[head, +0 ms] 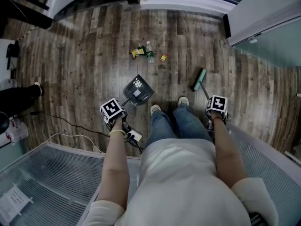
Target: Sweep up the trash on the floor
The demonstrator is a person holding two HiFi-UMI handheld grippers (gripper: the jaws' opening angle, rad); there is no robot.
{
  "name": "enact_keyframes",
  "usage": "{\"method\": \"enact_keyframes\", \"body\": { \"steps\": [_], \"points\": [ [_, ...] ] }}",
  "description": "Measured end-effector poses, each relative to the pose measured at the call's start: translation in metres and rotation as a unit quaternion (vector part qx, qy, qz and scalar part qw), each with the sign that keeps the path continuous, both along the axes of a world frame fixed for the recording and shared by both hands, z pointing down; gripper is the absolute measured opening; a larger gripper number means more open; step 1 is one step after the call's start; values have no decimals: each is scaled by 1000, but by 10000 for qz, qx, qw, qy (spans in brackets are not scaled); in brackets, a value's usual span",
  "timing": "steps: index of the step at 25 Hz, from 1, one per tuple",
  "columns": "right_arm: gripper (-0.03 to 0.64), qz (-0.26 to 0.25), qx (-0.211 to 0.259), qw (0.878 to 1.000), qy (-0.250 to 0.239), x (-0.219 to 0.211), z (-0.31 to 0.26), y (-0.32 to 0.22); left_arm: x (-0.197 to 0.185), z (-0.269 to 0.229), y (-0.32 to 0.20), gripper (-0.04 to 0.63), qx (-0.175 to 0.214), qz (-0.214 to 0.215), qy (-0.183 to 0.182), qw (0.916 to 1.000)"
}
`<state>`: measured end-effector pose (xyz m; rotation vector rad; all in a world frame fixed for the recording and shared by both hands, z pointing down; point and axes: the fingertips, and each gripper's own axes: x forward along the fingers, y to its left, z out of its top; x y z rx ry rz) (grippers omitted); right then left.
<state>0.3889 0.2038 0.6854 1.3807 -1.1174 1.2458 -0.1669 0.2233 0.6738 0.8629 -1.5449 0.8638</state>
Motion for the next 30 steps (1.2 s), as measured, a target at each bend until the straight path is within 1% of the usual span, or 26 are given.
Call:
{"method": "enact_keyframes", "body": {
  "steps": [2,5,9,14,22,25,30],
  "points": [
    [103,-17,-14,10000,-6,-3,-1,0,-2,-3,-3,97,81,57,-54,9999],
    [101,-21,-49,10000,-7,-6,-4,-2,-1,-7,-9,97,172,107,-5,9998],
    [101,-98,-57,9999,85,-9,-6,-4,-2,-6,-9,97,127,93,4,9999],
    [101,-405,-38,9989,237,-18,-7,-9,-4,-6,-10,97,79,87,-3,9999],
    [101,-1009,-128,9943,305,-41,-6,-20,-6,-6,-13,97,53,98,-11,9999],
    [101,-1114,-138,9933,268,-48,-5,-22,-4,-7,-12,97,60,105,-14,9999],
    [101,-1588,-209,9865,340,-59,-5,-18,-4,-7,-11,97,86,112,-36,9999]
  ]
}}
